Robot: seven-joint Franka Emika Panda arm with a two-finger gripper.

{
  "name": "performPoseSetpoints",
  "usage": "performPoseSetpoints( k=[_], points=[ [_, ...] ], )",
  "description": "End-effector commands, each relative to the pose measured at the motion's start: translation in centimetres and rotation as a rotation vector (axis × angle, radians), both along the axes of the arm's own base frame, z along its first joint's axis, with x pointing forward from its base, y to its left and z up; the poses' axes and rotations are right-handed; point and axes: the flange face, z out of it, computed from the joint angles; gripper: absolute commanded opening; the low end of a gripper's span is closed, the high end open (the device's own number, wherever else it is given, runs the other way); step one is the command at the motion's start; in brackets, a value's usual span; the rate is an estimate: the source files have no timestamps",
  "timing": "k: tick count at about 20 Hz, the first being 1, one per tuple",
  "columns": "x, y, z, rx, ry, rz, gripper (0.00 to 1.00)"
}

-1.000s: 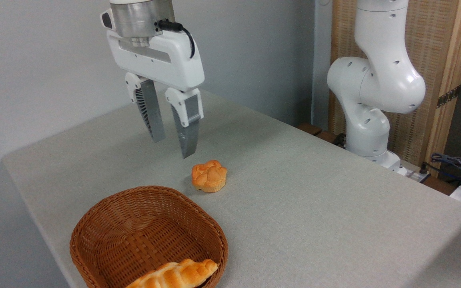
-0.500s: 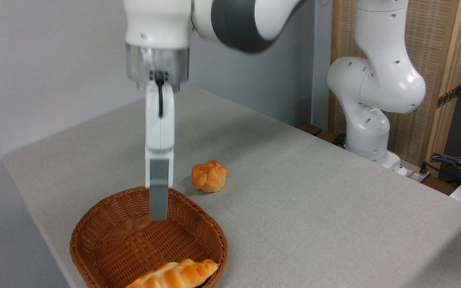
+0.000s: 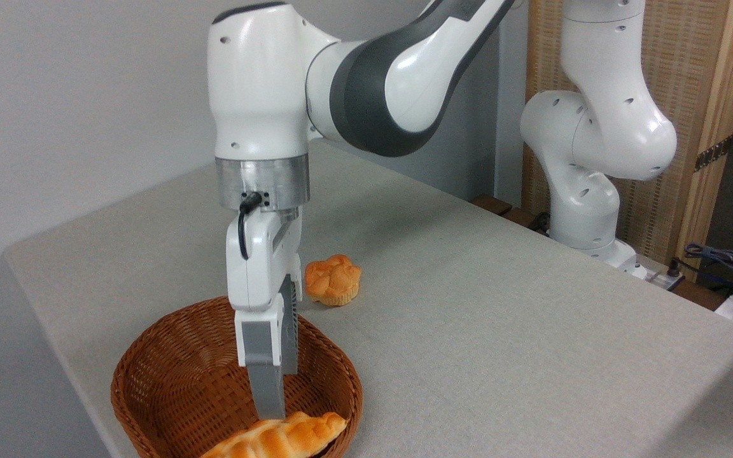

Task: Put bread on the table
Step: 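Lower the gripper into the basket around the braided bread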

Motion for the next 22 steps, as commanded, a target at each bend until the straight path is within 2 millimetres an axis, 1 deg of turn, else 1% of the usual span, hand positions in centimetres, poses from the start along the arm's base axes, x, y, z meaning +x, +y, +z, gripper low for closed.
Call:
performPoseSetpoints(
  k=[1, 3, 6, 8, 10, 11, 12, 13, 14, 15, 16, 18, 19, 22],
  points=[
    [0.3, 0.5, -1.5, 0.056, 0.015, -0.042, 1.0],
    [0.8, 0.5, -2.4, 0.062, -0.007, -0.057, 1.0],
    [1.2, 2.3, -3.5, 0.079, -0.019, -0.048, 1.0],
    [1.3, 2.3, -3.6, 0.111, -0.017, -0.069, 1.0],
    [1.4, 2.3, -4.3, 0.12, -0.007, -0.076, 0.99],
    [1.4, 2.4, -4.4, 0.127, -0.003, -0.079, 0.92],
    [1.4, 2.3, -4.4, 0.131, -0.003, -0.083, 0.8],
    [1.4, 2.1, -4.5, 0.13, -0.002, -0.085, 0.74],
    [1.3, 2.0, -4.8, 0.129, 0.004, -0.087, 0.7],
    [1.1, 1.8, -5.1, 0.127, 0.008, -0.086, 0.57],
    [1.1, 1.7, -5.3, 0.125, 0.011, -0.085, 0.49],
    [1.1, 1.6, -5.3, 0.125, 0.011, -0.087, 0.46],
    [1.1, 1.7, -5.3, 0.125, 0.011, -0.085, 0.41],
    [1.1, 1.7, -5.3, 0.125, 0.011, -0.085, 0.36]
  ],
)
